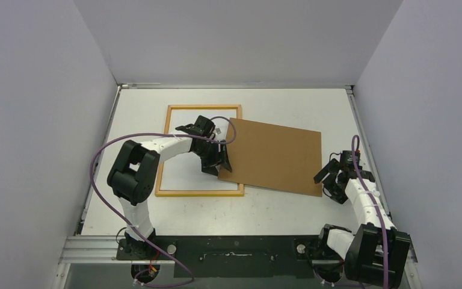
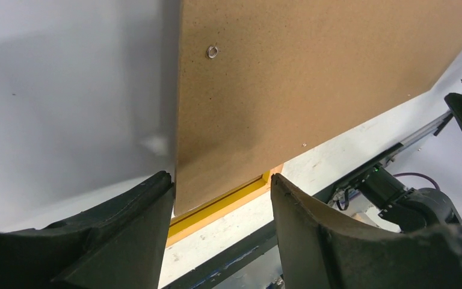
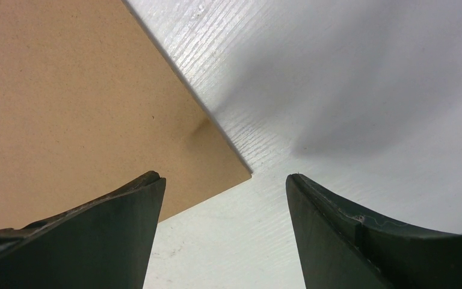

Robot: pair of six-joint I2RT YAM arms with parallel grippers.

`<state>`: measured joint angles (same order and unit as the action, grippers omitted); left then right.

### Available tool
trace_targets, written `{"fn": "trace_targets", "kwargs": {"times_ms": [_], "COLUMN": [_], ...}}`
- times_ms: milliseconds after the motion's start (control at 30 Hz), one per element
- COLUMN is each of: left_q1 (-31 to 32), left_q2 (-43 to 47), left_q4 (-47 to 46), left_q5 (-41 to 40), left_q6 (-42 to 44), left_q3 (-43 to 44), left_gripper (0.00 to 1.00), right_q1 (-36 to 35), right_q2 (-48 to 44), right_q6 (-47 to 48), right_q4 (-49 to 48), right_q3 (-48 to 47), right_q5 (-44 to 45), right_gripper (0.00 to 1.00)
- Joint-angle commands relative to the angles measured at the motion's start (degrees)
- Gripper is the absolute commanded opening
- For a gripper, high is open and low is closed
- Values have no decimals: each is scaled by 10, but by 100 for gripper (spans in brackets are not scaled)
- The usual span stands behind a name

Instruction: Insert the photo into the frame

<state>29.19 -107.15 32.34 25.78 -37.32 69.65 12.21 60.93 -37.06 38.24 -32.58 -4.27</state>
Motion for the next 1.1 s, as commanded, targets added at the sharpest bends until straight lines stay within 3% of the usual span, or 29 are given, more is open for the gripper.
{"fn": "trace_targets", "kwargs": {"times_ms": [0, 500, 867, 1067], "left_q1": [-2, -23, -35, -60], "left_q2": [-6, -13, 0, 4], "left_q4": [-38, -114, -140, -153], "left_q5": [43, 119, 135, 165], "left_q6": [-15, -101, -107, -81], "left_q3": [-2, -47, -33, -22], "left_gripper": [57, 54, 25, 0], "right_q1": [-4, -4, -4, -4], "right_q2": [-5, -4, -11, -25], "right_q6": [8, 3, 0, -6], "right_q4": [-1, -3, 1, 13], "right_q3": [0, 5, 7, -6], "right_q5": [24, 8, 8, 8], "right_gripper": [75, 75, 75, 75]}}
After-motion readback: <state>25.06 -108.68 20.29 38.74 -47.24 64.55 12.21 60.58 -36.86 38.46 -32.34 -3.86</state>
